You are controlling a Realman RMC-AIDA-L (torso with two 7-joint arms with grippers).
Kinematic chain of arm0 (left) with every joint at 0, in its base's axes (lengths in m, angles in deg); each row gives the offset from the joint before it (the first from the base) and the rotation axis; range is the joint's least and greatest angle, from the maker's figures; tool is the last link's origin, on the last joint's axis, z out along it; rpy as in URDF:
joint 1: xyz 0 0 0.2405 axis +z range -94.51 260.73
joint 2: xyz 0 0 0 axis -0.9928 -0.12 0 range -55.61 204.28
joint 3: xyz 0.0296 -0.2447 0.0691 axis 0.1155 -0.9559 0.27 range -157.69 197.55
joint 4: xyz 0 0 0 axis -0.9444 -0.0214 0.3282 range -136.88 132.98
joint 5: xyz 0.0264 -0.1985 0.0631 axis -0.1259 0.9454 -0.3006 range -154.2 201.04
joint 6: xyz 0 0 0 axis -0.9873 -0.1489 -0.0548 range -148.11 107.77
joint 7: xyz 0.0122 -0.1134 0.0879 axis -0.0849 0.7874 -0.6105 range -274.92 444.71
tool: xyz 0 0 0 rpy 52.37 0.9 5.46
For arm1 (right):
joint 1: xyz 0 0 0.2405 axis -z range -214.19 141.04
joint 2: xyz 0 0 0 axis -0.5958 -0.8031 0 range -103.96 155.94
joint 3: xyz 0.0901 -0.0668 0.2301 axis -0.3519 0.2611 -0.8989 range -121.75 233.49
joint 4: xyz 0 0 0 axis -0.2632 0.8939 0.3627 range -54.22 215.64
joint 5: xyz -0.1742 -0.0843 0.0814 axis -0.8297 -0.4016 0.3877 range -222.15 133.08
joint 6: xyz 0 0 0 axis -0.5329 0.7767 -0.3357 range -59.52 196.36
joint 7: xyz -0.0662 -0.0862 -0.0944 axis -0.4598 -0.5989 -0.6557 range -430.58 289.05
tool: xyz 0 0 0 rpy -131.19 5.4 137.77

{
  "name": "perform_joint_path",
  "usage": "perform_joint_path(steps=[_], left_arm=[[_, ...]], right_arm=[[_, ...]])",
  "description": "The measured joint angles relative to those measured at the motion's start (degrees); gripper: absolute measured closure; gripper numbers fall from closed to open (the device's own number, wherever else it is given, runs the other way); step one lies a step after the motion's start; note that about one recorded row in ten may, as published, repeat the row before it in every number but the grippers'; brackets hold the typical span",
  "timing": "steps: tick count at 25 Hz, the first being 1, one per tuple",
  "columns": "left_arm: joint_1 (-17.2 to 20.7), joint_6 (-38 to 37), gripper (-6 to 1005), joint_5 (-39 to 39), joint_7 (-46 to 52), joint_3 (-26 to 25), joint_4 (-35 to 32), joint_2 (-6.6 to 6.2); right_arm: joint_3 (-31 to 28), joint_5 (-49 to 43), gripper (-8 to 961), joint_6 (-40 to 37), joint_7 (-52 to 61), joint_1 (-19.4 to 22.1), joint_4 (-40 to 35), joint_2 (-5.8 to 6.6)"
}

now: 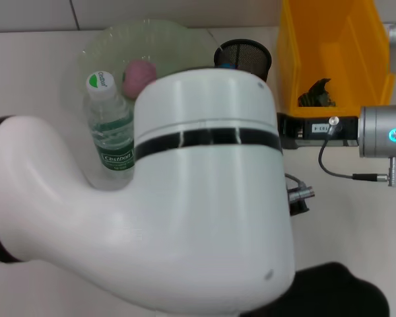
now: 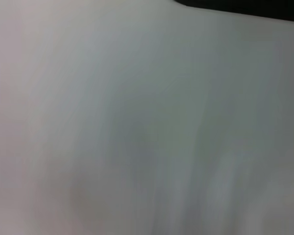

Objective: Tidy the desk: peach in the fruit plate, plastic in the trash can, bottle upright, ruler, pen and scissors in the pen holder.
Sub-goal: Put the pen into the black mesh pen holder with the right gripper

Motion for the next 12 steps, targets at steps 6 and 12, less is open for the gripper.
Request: perform_joint_path(steps=[6, 12], left_arm=[[1.9, 3.3, 508, 4.5, -1.9, -8.6, 0.0, -0.43], [6.3, 7.2, 484, 15.7, -8.6, -24.3, 1.4, -0.61]], right_arm=[[-0.3, 10.2, 827, 1.9, -7.1, 2.3, -1.7, -0.05], [-0.7, 26.0, 828, 2.4, -24.5, 4.6, -2.8, -0.24]])
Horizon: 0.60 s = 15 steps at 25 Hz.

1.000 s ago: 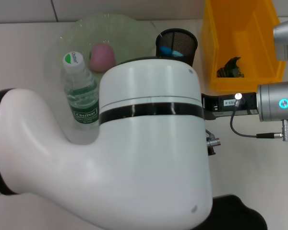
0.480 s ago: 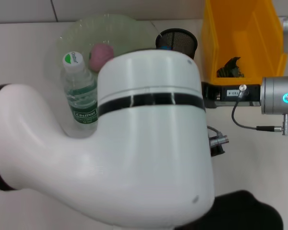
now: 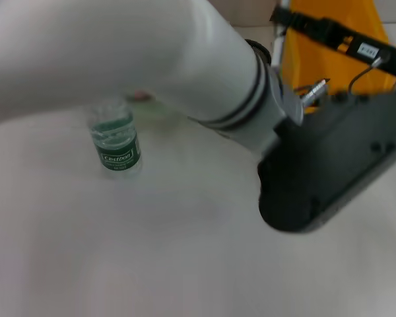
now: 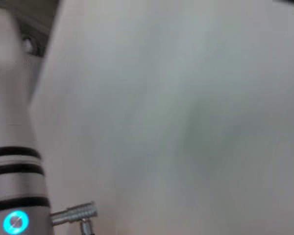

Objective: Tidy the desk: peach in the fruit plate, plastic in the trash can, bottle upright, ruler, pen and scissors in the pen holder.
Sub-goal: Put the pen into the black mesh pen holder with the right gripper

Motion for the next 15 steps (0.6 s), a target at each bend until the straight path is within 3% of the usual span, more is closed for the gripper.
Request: perform_joint_path(steps=[3, 9, 15], left_arm=[[3.2, -1.7, 484, 9.5, -3.8, -8.8, -0.7, -0.01], [14.1, -9.2, 483, 37.0, -13.0, -30.4, -2.5, -0.1], [27.9, -19.1, 483, 62.7, -21.8, -44.8, 6.3, -0.11]], right_arm=[[0.0, 5.0, 828, 0.6, -7.8, 0.5, 0.1, -0.01], [0.0, 11.6, 828, 2.3, -21.8, 0.2, 1.4, -0.06], [0.3, 15.1, 827, 4.2, -34.9, -2.9, 5.3, -0.42]])
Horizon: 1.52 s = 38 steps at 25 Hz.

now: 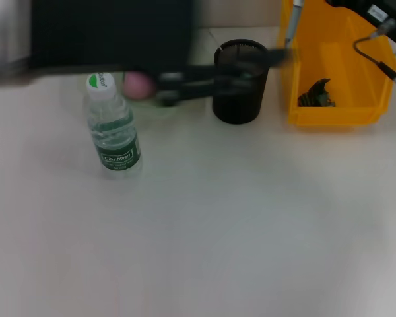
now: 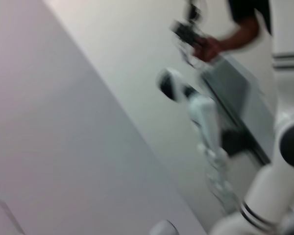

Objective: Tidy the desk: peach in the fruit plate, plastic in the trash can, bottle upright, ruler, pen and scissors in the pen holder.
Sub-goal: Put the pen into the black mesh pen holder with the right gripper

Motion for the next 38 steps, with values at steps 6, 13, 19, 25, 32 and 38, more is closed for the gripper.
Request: perform_joint_path(steps=[6, 13, 19, 25, 32, 38], left_arm=[[11.9, -13.3, 483, 13.1, -9.2, -10.9, 21.7, -0.05], [20.0, -16.3, 264, 10.7, -13.2, -14.1, 32.8, -0.34], [20.4, -17.2, 206, 3.1, -20.3, -15.1, 42.1, -0.94], [17.3, -16.9, 167, -0.2, -22.9, -15.2, 51.5, -1.8], [14.6, -16.5, 169, -0.9, -24.8, -14.7, 57.3, -2.12], [14.5, -16.8, 170, -0.9, -24.4, -14.7, 57.4, -2.17]], right_arm=[[0.5, 0.1, 828, 0.7, -8.4, -2.9, 3.5, -0.23], [0.6, 0.1, 828, 2.6, -19.8, -4.9, 10.0, -0.33], [0.6, 0.2, 827, 3.7, -27.2, -5.4, 14.3, -0.49], [0.7, -0.2, 828, 7.2, -29.4, -6.3, 16.6, -0.55], [1.4, -0.3, 827, 8.4, -30.2, -6.9, 17.4, -0.54], [0.4, 0.2, 827, 4.6, -31.4, -6.3, 16.9, -0.51]])
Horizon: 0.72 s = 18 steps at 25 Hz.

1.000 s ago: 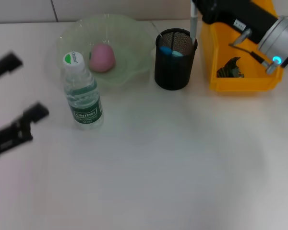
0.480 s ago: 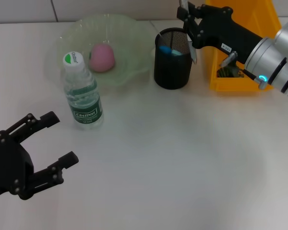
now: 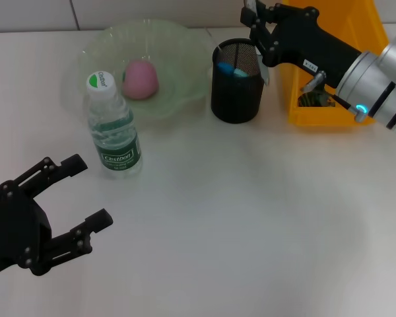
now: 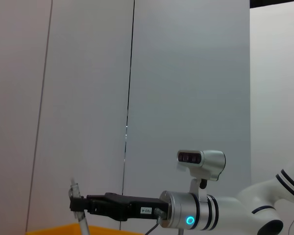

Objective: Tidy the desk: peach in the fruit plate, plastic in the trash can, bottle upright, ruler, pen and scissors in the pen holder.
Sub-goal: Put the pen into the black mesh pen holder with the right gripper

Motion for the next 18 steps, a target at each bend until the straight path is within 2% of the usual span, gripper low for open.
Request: perform_joint_path(steps=[6, 10, 18], left_arm=[[-0.1, -0.1, 172, 0.0, 0.6, 0.0, 0.1, -0.01], [0.1, 0.0, 172, 0.0, 0.9, -0.1, 0.1, 0.02], [-0.1, 0.3, 172, 0.0, 3.9, -0.3, 0.2, 0.6]], right_arm=[[-0.6, 1.3, 828, -1.9, -2.7, 0.1, -0.3, 0.0], [-0.4, 4.6, 827, -3.8, -8.3, 0.0, 0.0, 0.0], [-0.3, 4.6, 826, -0.7, -10.8, -2.2, 0.3, 0.0]])
